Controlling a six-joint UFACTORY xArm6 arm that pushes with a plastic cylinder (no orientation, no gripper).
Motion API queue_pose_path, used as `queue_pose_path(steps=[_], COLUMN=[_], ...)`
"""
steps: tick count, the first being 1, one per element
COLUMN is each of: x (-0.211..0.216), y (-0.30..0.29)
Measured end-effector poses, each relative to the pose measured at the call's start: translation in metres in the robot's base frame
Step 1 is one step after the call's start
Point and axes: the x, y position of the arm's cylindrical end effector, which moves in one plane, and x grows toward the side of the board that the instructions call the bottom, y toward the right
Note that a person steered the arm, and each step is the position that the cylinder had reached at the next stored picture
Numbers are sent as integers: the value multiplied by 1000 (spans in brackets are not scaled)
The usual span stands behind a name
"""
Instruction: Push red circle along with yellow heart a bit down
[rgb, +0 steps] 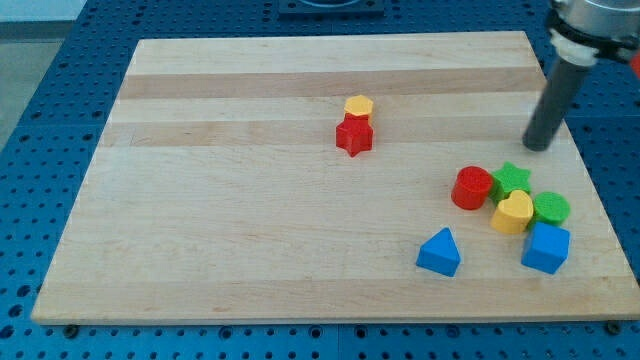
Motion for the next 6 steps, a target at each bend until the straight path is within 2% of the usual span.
queue_pose_path(steps=[3,5,6], x=[95,130,133], y=[16,0,-17])
